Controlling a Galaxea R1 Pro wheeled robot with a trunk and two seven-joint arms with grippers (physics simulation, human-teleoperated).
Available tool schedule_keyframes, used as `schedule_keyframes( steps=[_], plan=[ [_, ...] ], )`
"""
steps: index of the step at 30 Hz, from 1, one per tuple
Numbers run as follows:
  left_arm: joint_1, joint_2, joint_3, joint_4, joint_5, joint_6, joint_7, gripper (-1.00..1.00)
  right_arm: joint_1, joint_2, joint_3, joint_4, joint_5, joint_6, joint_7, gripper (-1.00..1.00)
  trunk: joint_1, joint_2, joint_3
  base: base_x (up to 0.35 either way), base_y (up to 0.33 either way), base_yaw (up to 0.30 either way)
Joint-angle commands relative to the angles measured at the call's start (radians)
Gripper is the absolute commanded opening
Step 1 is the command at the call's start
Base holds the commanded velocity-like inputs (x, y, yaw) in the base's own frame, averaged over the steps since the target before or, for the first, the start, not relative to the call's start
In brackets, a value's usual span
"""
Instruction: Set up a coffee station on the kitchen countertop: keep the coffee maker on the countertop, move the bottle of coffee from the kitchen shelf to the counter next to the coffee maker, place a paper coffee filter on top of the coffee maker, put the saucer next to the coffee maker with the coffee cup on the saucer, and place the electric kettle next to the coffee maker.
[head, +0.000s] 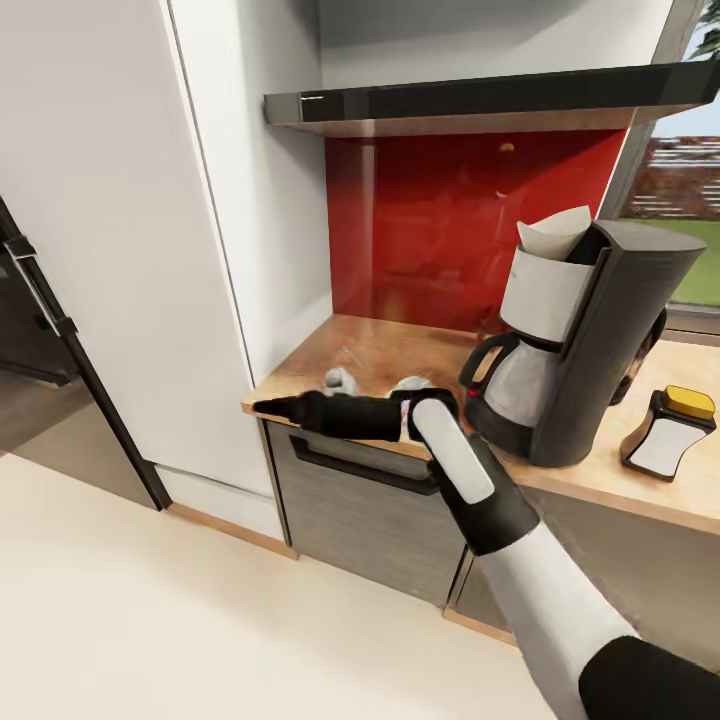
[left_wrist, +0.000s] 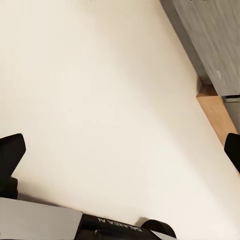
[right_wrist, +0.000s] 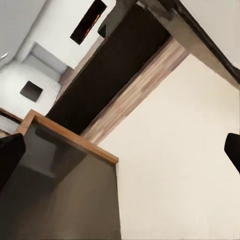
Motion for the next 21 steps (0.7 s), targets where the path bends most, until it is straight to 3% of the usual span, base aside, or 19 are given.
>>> schedule_keyframes(
  steps=[1, 4, 6, 7, 8, 9, 10, 12, 17, 19, 21],
  plan=[
    [-0.001, 0.001, -0.003, 0.002, 0.004, -0.004, -0.003, 1.0, 0.064, -0.013, 0.03, -0.023, 0.005, 0.004, 0.027, 1.0, 0.0, -0.001, -0.001, 0.0, 0.0, 0.0],
    [-0.001, 0.001, -0.002, 0.001, 0.004, -0.004, -0.003, 1.0, 0.158, -0.068, 0.068, -0.057, 0.008, 0.002, 0.066, 1.0, 0.0, -0.001, -0.001, 0.0, 0.0, 0.0],
    [-0.001, 0.001, -0.002, 0.001, 0.004, -0.004, -0.003, 1.0, 0.234, -0.147, 0.102, -0.079, 0.012, -0.003, 0.136, 1.0, 0.0, -0.001, -0.001, 0.0, 0.0, 0.0],
    [-0.001, 0.002, -0.002, 0.001, 0.004, -0.004, -0.003, 1.0, 0.309, -0.224, 0.16, -0.088, 0.046, -0.061, 0.234, 1.0, 0.0, -0.001, -0.001, 0.0, 0.0, 0.0],
    [-0.001, 0.002, -0.002, 0.001, 0.004, -0.004, -0.003, 1.0, 0.345, -0.265, 0.186, -0.089, 0.086, -0.116, 0.291, 1.0, 0.0, -0.001, -0.001, 0.0, 0.0, 0.0],
    [-0.001, 0.002, -0.002, 0.001, 0.004, -0.004, -0.003, 1.0, 0.362, -0.285, 0.197, -0.089, 0.111, -0.147, 0.323, 1.0, 0.0, -0.001, -0.001, 0.0, 0.0, 0.0],
    [-0.001, 0.003, -0.001, 0.002, 0.004, -0.004, -0.003, 1.0, 0.537, -0.409, 0.246, -0.049, 0.327, -0.345, 0.625, 1.0, 0.0, -0.001, -0.001, 0.0, 0.0, 0.0],
    [-0.001, 0.003, -0.001, 0.002, 0.004, -0.004, -0.003, 1.0, 0.624, -0.453, 0.251, 0.027, 0.402, -0.446, 0.712, 1.0, 0.0, -0.001, -0.001, 0.0, 0.0, 0.0],
    [-0.001, 0.003, -0.001, 0.003, 0.004, -0.004, -0.003, 1.0, 0.713, -0.516, 0.253, 0.243, 0.444, -0.661, 0.768, 1.0, 0.0, -0.001, -0.001, 0.0, 0.0, 0.0],
    [-0.001, 0.002, -0.001, 0.003, 0.004, -0.004, -0.003, 1.0, 0.734, -0.536, 0.254, 0.405, 0.452, -0.788, 0.825, 1.0, 0.0, -0.001, -0.001, 0.0, 0.0, 0.0],
    [-0.001, 0.001, -0.001, 0.004, 0.004, -0.004, -0.003, 1.0, 0.748, -0.549, 0.25, 0.644, 0.455, -0.946, 0.923, 1.0, 0.0, -0.001, -0.001, 0.0, 0.0, 0.0]
  ],
)
